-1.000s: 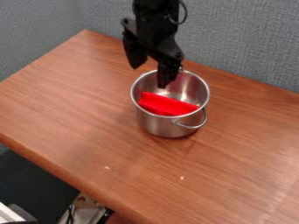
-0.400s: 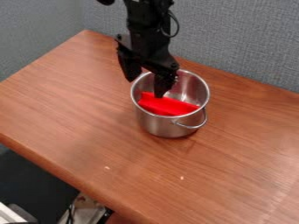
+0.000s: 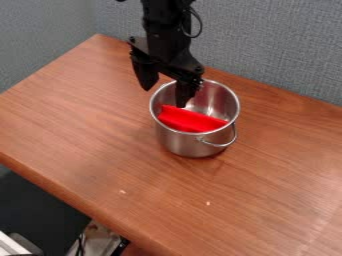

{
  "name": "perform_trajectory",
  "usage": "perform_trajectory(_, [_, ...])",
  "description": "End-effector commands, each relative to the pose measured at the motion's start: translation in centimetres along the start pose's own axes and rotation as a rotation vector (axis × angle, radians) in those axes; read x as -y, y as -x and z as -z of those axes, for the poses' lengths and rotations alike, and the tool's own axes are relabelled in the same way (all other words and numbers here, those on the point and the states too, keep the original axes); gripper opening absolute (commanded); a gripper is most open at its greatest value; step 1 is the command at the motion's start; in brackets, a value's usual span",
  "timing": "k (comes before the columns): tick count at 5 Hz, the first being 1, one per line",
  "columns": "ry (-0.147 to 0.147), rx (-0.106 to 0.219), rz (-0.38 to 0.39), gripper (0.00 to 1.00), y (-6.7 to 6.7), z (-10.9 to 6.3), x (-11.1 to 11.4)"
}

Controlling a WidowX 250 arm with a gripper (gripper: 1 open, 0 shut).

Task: Put the red object in the metal pot

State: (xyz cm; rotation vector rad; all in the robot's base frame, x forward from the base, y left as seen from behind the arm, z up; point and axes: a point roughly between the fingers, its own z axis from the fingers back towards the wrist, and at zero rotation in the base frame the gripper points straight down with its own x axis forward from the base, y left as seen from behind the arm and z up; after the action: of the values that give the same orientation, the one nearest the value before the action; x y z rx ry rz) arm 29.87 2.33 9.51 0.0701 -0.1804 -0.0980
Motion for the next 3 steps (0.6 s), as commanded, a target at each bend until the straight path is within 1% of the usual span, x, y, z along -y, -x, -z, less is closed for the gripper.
perform_trajectory(1, [0.002,0.079,0.046,1.00,-0.9,-2.2,1.3])
perform_trajectory(2, [-0.012,0.062,0.013,1.00,-1.3,-1.3,1.9])
perform_trajectory(3, [-0.027,0.038,-0.029,1.00,-1.6,0.3,2.6])
